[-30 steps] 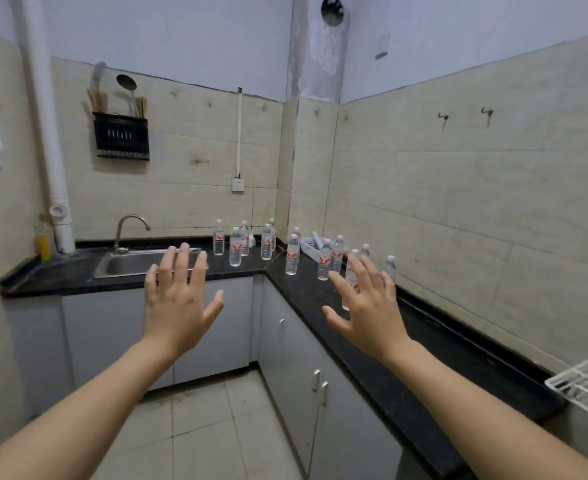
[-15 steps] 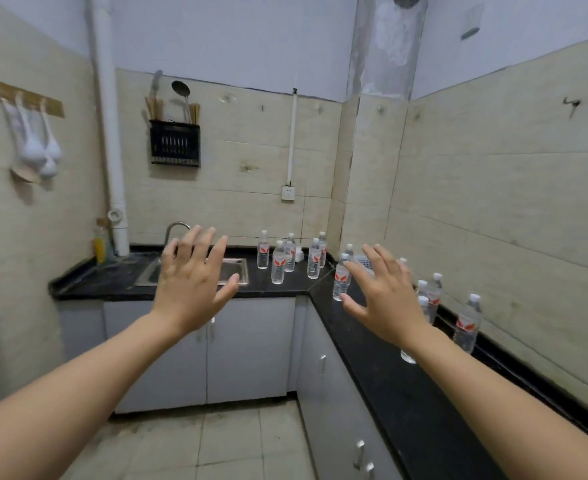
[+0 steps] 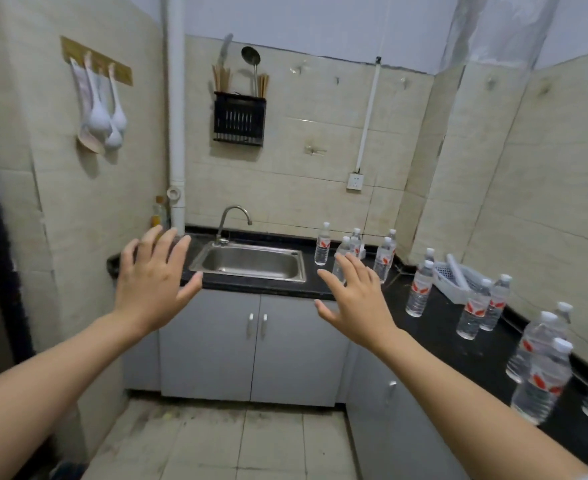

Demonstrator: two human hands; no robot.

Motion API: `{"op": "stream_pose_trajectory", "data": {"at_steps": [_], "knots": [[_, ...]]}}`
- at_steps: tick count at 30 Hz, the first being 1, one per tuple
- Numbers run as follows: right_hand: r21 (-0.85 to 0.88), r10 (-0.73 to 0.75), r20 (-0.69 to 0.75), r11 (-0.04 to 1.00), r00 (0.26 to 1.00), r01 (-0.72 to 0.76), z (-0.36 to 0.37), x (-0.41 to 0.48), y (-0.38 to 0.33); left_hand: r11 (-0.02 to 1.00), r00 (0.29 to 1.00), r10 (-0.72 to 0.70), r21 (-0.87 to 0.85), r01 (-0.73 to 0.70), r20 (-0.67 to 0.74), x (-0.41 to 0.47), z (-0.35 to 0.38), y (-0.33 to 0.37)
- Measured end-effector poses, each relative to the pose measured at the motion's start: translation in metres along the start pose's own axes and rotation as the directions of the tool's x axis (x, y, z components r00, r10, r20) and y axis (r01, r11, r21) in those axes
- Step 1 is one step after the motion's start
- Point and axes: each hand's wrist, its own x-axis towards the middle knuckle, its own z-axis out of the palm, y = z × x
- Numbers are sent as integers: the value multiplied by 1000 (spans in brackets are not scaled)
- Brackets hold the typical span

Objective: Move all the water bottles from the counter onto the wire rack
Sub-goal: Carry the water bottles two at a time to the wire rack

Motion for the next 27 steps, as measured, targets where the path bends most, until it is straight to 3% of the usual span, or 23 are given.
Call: {"op": "stream_pose_trajectory", "data": {"at_steps": [8, 10, 13, 19, 23, 27], "knots": [[-29, 93, -1, 995, 996, -93, 82, 106, -47, 982, 991, -136, -135, 135, 4, 82, 70, -104], [-61, 59, 37, 997, 998, -56, 106, 113, -53, 977, 990, -139, -158, 143, 38, 86, 101, -112], [-132, -1, 121, 991, 993, 17, 137, 114, -47, 982, 991, -81, -160, 97, 107, 82, 150, -110], [-169, 89, 164, 984, 982, -61, 175, 136, 6, 984, 975, -40, -162, 77, 220, 116, 211, -99], [-154, 237, 101, 963, 966, -220, 191, 165, 52, 975, 987, -27, -212, 62, 161, 182, 234, -82], [-136, 273, 102, 956, 957, -258, 220, 188, 90, 960, 997, -3, -279, 26, 83, 241, 260, -47]]}}
